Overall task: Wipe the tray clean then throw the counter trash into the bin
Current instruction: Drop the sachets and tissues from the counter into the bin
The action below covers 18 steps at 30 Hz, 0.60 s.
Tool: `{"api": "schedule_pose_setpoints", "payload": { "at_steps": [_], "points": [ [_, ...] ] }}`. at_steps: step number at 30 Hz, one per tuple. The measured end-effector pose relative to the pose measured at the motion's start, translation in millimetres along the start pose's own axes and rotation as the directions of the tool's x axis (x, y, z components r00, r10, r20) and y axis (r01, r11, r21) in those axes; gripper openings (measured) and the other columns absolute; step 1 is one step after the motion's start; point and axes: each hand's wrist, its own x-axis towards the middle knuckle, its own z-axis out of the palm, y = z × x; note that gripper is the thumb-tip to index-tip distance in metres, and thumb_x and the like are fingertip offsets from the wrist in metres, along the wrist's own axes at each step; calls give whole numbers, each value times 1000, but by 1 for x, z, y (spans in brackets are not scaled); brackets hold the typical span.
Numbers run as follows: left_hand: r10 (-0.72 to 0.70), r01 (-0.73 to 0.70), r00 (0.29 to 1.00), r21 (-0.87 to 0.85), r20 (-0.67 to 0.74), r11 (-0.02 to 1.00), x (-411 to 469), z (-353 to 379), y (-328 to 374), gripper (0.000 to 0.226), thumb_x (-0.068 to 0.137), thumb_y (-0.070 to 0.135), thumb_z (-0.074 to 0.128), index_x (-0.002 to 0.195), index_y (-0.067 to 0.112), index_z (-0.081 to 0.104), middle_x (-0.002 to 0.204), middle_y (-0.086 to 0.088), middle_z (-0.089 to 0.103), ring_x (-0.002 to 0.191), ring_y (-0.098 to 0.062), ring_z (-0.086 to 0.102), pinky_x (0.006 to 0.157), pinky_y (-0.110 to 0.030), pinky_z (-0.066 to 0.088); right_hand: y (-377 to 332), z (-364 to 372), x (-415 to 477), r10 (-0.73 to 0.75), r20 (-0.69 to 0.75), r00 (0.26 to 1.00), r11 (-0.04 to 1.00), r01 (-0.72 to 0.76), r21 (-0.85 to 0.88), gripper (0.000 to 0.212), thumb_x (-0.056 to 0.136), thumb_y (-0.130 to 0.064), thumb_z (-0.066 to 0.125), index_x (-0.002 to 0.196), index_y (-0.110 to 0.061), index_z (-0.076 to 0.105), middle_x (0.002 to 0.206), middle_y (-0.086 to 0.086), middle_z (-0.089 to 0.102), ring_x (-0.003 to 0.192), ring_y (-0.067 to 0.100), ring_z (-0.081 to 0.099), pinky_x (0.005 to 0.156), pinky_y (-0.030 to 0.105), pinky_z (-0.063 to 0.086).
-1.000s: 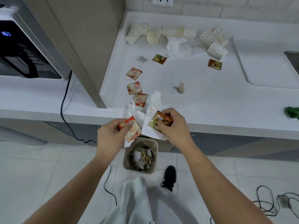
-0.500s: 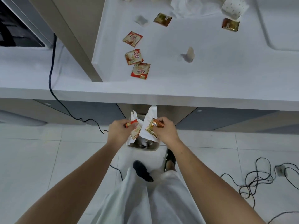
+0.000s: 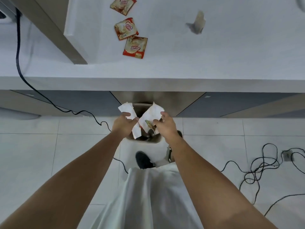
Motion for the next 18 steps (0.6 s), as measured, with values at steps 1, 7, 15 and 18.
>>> {"api": "schedule_pose_setpoints", "payload": {
  "at_steps": [1,7,15,18],
  "points": [
    [4,-4,1000,-9,0,1000,-1,-1,0,49,96,50,64,135,22,53,118,2,68,112,-27,64,88,-35,51,-1,-3,0,-11,-14,1000,1000,11,-9,56,92,-26,67,144,-27,46,138,-1,54,120,22,58,91,29,51],
    [80,-83,996,-136,-25,987,-14,-20,4,20,89,45,57,103,36,67,110,2,73,103,-29,70,96,-48,57,-20,-12,-13,-154,-22,988,984,152,-89,40,96,-19,58,136,-25,55,129,0,63,109,19,64,77,13,50],
    [257,-320,936,-274,-241,907,-66,-50,55,23,103,37,54,99,24,72,89,9,76,85,-12,73,79,-25,55,-86,-37,-60,-513,-88,854,858,513,-23,22,93,-8,59,102,-26,69,94,-8,72,87,7,69,82,23,56],
    [309,-399,906,-336,-290,853,-88,-61,74,19,103,31,57,96,23,73,85,6,77,79,-13,73,75,-20,54,-119,-49,-80,-608,-88,789,789,612,47,21,93,-11,59,94,-29,69,80,-1,71,73,19,69,75,40,61]
  ]
}}
